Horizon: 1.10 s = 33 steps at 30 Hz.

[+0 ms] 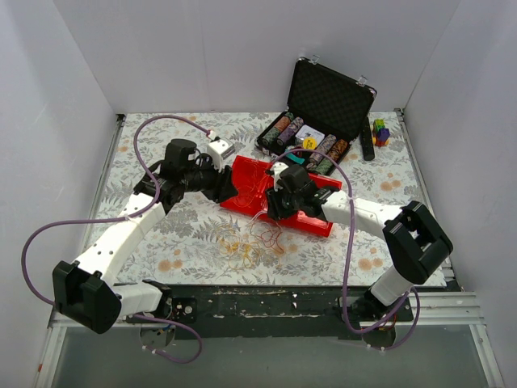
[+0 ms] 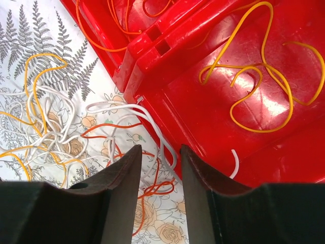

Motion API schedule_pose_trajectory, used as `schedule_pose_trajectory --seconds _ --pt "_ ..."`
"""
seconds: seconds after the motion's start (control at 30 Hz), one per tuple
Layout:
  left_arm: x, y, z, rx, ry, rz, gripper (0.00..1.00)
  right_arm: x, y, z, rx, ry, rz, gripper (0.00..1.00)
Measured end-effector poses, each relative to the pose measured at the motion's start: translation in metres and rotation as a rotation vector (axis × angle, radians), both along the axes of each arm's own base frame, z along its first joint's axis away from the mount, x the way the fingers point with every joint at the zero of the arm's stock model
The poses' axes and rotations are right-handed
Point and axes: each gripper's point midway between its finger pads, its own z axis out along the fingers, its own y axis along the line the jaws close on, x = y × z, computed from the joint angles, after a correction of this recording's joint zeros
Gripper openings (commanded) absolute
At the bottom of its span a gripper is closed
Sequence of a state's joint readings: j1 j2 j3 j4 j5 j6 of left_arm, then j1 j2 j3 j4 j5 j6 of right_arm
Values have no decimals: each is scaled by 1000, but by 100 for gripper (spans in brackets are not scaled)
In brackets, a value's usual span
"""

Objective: Untangle the cables

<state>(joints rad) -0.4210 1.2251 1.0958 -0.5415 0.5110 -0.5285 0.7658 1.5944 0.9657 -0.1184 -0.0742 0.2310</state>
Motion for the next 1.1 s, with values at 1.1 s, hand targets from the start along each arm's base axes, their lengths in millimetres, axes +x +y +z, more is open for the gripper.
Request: schedule_pose_trajectory --seconds 1.1 --pt "4 0 10 0 -33 -5 43 8 9 114 187 -209 -5 1"
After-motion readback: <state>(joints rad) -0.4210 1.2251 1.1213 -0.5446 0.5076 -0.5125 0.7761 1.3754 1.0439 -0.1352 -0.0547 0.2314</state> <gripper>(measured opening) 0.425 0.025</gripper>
